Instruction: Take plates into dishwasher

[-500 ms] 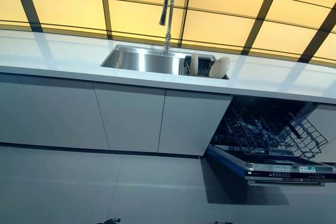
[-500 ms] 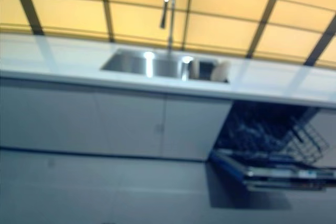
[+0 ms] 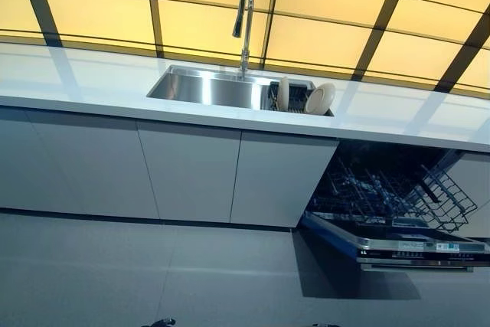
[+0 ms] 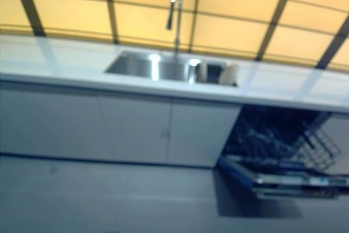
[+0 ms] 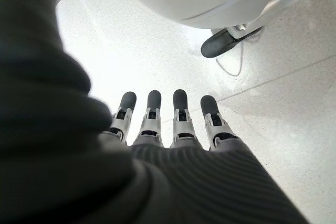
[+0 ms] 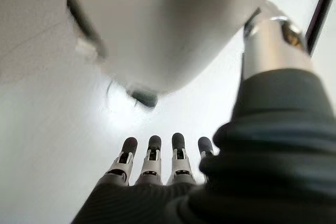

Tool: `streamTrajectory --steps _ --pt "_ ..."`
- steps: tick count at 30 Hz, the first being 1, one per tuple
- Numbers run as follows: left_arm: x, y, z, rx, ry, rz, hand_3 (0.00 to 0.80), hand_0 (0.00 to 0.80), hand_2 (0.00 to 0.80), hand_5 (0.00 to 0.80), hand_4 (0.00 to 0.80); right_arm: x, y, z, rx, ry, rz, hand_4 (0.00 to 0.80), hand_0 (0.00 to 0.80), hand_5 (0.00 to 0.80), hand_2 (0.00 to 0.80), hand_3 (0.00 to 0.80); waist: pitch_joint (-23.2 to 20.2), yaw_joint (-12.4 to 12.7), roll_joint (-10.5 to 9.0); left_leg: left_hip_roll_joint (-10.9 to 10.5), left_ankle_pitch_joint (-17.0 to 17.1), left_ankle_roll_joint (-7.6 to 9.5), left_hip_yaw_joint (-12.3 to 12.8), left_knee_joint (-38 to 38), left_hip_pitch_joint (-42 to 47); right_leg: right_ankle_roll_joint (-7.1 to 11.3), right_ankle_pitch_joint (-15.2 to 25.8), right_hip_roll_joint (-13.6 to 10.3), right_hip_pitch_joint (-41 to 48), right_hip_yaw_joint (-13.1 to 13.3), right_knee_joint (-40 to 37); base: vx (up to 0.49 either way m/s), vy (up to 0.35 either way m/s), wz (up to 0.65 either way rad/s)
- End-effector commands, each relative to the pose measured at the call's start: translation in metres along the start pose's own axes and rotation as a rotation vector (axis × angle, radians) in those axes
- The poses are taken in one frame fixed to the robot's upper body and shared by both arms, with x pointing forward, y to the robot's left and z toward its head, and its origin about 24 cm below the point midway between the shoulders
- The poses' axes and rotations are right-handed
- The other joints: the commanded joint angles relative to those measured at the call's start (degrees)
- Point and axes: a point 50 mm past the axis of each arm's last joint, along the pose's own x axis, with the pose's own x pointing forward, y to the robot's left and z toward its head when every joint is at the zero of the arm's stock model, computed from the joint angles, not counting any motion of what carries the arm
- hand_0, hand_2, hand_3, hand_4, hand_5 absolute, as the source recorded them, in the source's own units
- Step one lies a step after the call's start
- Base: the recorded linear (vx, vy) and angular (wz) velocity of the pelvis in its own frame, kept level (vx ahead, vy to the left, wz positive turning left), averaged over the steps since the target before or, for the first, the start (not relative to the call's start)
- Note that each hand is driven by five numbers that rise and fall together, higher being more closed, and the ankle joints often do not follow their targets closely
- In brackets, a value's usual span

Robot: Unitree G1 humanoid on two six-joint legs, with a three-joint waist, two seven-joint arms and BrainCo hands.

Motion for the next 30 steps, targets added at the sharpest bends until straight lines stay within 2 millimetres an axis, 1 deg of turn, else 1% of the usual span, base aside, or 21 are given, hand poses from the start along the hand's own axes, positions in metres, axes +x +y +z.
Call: streamTrajectory --steps 1,2,3,4,6,8,10,12,13,16,17,18,19,20,21,23,24,26,27,28,30 --pt "0.002 0.009 0.029 0.07 -0.08 0.028 0.0 0.0 0.0 0.0 0.0 -0.019 -0.004 0.082 0.008 -0.333 0.271 0.0 0.0 0.0 0.0 0.0 5.52 0.8 3.6 -2.85 -2.17 2.65 1.95 0.71 -1.1 2.39 -7.07 1.46 3.44 0.22 3.15 0.0 0.0 0.0" --pt "0.002 0.009 0.027 0.076 -0.078 0.031 0.0 0.0 0.0 0.0 0.0 -0.028 0.001 0.1 0.014 -0.432 0.349 0.0 0.0 0.0 0.0 0.0 5.55 0.83 3.4 -2.92 -2.18 2.77 1.95 0.76 -1.17 2.45 -7.1 1.37 3.35 0.18 3.37 0.023 0.034 0.01" --pt "0.001 0.009 0.022 0.078 -0.075 0.035 0.0 0.0 0.0 0.0 0.0 -0.045 0.009 0.126 0.023 -0.584 0.468 0.0 0.0 0.0 0.0 0.0 5.58 0.69 3.17 -3.03 -2.21 2.95 1.99 0.72 -1.15 2.55 -7.13 1.2 3.18 0.18 3.7 0.026 0.054 0.01" --pt "0.001 0.009 0.02 0.078 -0.073 0.036 0.0 0.0 0.0 0.0 0.0 -0.055 0.013 0.137 0.036 -0.664 0.534 0.0 0.0 0.0 0.0 0.0 5.58 0.58 3.09 -3.11 -2.26 3.05 2.03 0.69 -1.11 2.63 -7.17 1.1 3.07 0.21 3.9 0.029 0.097 0.01" --pt "0.0 0.009 0.017 0.07 -0.073 0.042 0.0 0.0 0.0 0.0 0.0 -0.095 0.034 0.179 0.048 -0.984 0.757 0.0 0.0 0.0 0.0 0.0 5.76 0.19 3.09 -3.46 -2.59 3.6 2.29 0.93 -1.23 3.24 -7.52 0.37 1.98 0.5 5.73 0.014 0.145 0.01" --pt "0.0 0.007 0.019 0.064 -0.079 0.047 0.0 0.0 0.0 0.0 0.0 -0.128 0.048 0.208 0.074 -1.216 0.886 0.0 0.0 0.0 0.0 0.0 6.24 0.1 3.33 -3.73 -3.07 4.32 2.79 1.52 -1.46 4.2 -7.58 -0.68 0.25 0.86 8.68 -0.011 0.18 0.0" --pt "0.0 0.005 0.024 0.06 -0.09 0.055 0.0 0.0 0.0 0.0 0.0 -0.161 0.053 0.235 0.098 -1.427 0.925 0.0 0.0 0.0 0.0 0.0 7.13 0.23 3.53 -4.06 -3.69 5.21 3.1 2.86 -2.16 5.45 -6.67 -1.96 -2.03 1.22 12.75 -0.029 0.185 -0.02" --pt "0.0 0.004 0.029 0.066 -0.099 0.062 0.0 0.0 0.0 0.0 0.0 -0.181 0.052 0.25 0.097 -1.544 0.909 0.0 0.0 0.0 0.0 0.0 7.94 0.36 3.76 -4.35 -4.09 5.88 3.1 4.12 -2.9 6.02 -6.02 -2.88 -3.54 1.6 15.82 -0.025 0.184 -0.06" --pt "0.0 0.003 0.031 0.073 -0.101 0.067 0.0 0.0 0.0 0.0 0.0 -0.191 0.05 0.257 0.092 -1.606 0.895 0.0 0.0 0.0 0.0 0.0 8.27 0.5 3.89 -4.56 -4.25 6.18 3.04 4.73 -3.35 6.01 -5.63 -3.45 -4.17 1.82 17.39 -0.012 0.223 -0.08" --pt "0.001 0.001 0.031 0.105 -0.101 0.071 0.0 0.0 0.0 0.0 0.0 -0.227 0.046 0.273 0.112 -1.763 0.862 0.0 0.0 0.0 0.0 0.0 8.86 1.14 4.45 -5.57 -4.76 7.22 1.53 6.54 -4.98 4.79 -2.78 -5.02 -6.71 3.46 25.66 0.022 0.219 0.02" --pt "0.001 -0.001 0.031 0.118 -0.097 0.07 0.0 0.0 0.0 0.0 0.0 -0.236 0.048 0.276 0.118 -1.799 0.853 0.0 0.0 0.0 0.0 0.0 8.98 1.37 4.65 -5.84 -5.1 7.57 0.89 7.11 -5.38 4.43 -1.42 -5.67 -7.55 4.23 29.11 0.074 0.243 0.14" --pt "0.001 -0.003 0.028 0.141 -0.086 0.072 0.0 0.0 0.0 0.0 0.0 -0.25 0.045 0.28 0.12 -1.858 0.804 0.0 0.0 0.0 0.0 0.0 9.04 1.7 5.03 -5.84 -5.66 7.85 0.25 7.54 -5.38 4.52 1.6 -6.55 -9.81 4.31 35.39 0.077 0.201 0.14" --pt "0.001 -0.003 0.026 0.147 -0.081 0.073 0.0 0.0 0.0 0.0 0.0 -0.255 0.042 0.281 0.116 -1.877 0.787 0.0 0.0 0.0 0.0 0.0 9.07 1.82 5.02 -5.87 -5.92 7.87 0.29 7.72 -5.34 4.59 2.01 -6.85 -10.67 4.35 36.55 0.116 0.179 0.14" --pt "0.001 -0.003 0.024 0.15 -0.073 0.077 0.0 0.0 0.0 0.0 0.0 -0.265 0.038 0.284 0.102 -1.907 0.743 0.0 0.0 0.0 0.0 0.0 9.16 1.97 4.85 -5.89 -6.39 7.76 0.55 7.85 -4.95 4.81 2.4 -7.02 -11.81 3.73 36.25 0.146 0.087 0.04" --pt "0.001 -0.001 0.02 0.144 -0.064 0.083 0.0 0.0 0.0 0.0 0.0 -0.276 0.033 0.29 0.088 -1.937 0.698 0.0 0.0 0.0 0.0 0.0 9.18 2.1 4.5 -6.01 -6.68 7.58 0.53 7.72 -4.52 4.92 2.19 -6.77 -12.64 3.02 34.44 0.153 0.048 0.09" --pt "0.001 -0.001 0.017 0.139 -0.055 0.09 0.0 0.0 0.0 0.0 0.0 -0.288 0.029 0.295 0.078 -1.966 0.642 0.0 0.0 0.0 0.0 0.0 9.35 2.04 3.74 -6.4 -7.41 7.29 0.25 7.79 -3.9 5.05 1.7 -5.81 -12.78 2.25 29.87 0.193 -0.033 0.12" --pt "0.001 -0.002 0.012 0.14 -0.039 0.096 0.0 0.0 0.0 0.0 0.0 -0.297 0.024 0.298 0.063 -1.996 0.582 0.0 0.0 0.0 0.0 0.0 9.34 1.78 2.61 -7.19 -8.09 7.11 0.05 7.87 -3.38 5.29 1.48 -4.98 -13.57 1.86 23.78 0.318 -0.088 0.04" --pt "0.0 -0.007 0.001 0.14 -0.006 0.104 0.0 0.0 0.0 0.0 0.0 -0.307 0.015 0.299 0.048 -2.025 0.492 0.0 0.0 0.0 0.0 0.0 9.34 0.92 1.56 -7.83 -9.06 6.59 -1.24 8.2 -2.52 5.24 -0.24 -2.61 -13.44 1.94 14.72 0.329 -0.099 0.03" --pt "0.0 -0.009 -0.002 0.138 0.002 0.105 0.0 0.0 0.0 0.0 0.0 -0.309 0.013 0.299 0.042 -2.031 0.475 0.0 0.0 0.0 0.0 0.0 9.27 0.65 1.35 -8.0 -9.38 6.48 -1.6 8.25 -2.2 5.46 0.03 -2.12 -13.6 2.09 12.15 0.392 -0.118 0.16" --pt "0.0 -0.014 -0.009 0.124 0.027 0.11 0.0 0.0 0.0 0.0 0.0 -0.315 0.009 0.299 0.01 -2.042 0.422 0.0 0.0 0.0 0.0 0.0 9.11 -0.08 0.87 -8.51 -9.91 6.24 -2.39 8.24 -1.26 6.32 2.17 -1.22 -14.81 2.61 7.39 0.369 -0.118 0.29" --pt "-0.001 -0.016 -0.016 0.108 0.045 0.121 0.0 0.0 0.0 0.0 0.0 -0.325 0.004 0.297 -0.013 -2.061 0.386 0.0 0.0 0.0 0.0 0.0 9.47 -0.83 0.71 -8.52 -10.77 6.37 -3.41 8.51 0.17 7.16 4.99 -0.98 -17.3 2.81 3.5 0.422 -0.162 0.38"
